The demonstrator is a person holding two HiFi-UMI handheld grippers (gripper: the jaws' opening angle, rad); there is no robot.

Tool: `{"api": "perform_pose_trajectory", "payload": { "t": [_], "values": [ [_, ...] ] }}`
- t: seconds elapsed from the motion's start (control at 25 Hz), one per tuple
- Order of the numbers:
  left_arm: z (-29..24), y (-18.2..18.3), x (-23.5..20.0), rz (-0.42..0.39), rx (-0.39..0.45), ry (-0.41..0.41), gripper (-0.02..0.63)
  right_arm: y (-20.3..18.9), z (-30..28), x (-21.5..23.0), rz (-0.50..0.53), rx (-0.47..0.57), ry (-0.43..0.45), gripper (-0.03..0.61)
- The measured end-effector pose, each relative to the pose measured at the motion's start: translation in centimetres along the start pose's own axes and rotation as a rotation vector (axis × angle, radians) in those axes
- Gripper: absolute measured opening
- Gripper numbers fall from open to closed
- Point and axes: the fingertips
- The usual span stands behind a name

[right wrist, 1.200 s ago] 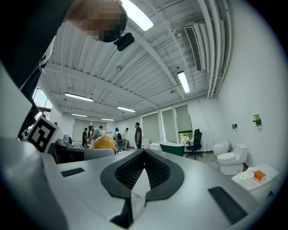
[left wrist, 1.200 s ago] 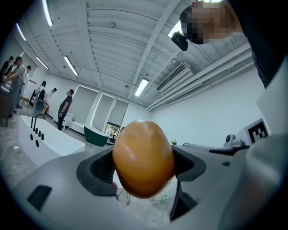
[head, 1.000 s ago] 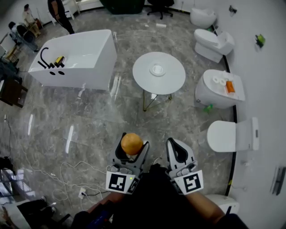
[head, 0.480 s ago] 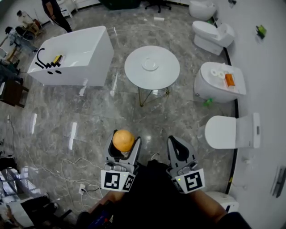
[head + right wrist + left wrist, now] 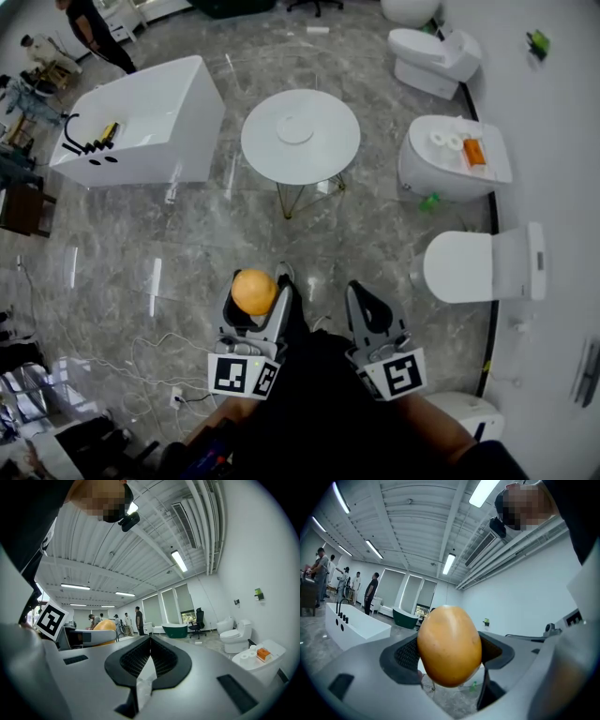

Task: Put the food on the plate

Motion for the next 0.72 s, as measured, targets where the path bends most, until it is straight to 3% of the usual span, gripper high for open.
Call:
{"api": "perform_pose_trajectory", "payload": {
  "t": [0.4,0.72],
  "values": [
    [-4.5,0.4,1.2,-0.028,0.019,-0.076,0.350,-0.7,-1.9,3.1,0.038,-0.033,-0.052,0.006],
    [-9.4,-0.6,-2.5,0.020,-0.008,-0.090,0.350,-1.3,-6.0,5.2,0.041,-0.049,-0.086,0.006]
  ]
}}
Point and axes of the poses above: the fingertips, and each gripper's own axes: z backward along the fingers, x to its right, y out of its top, and after that the axes turned 2 degrees about -x, right-handed
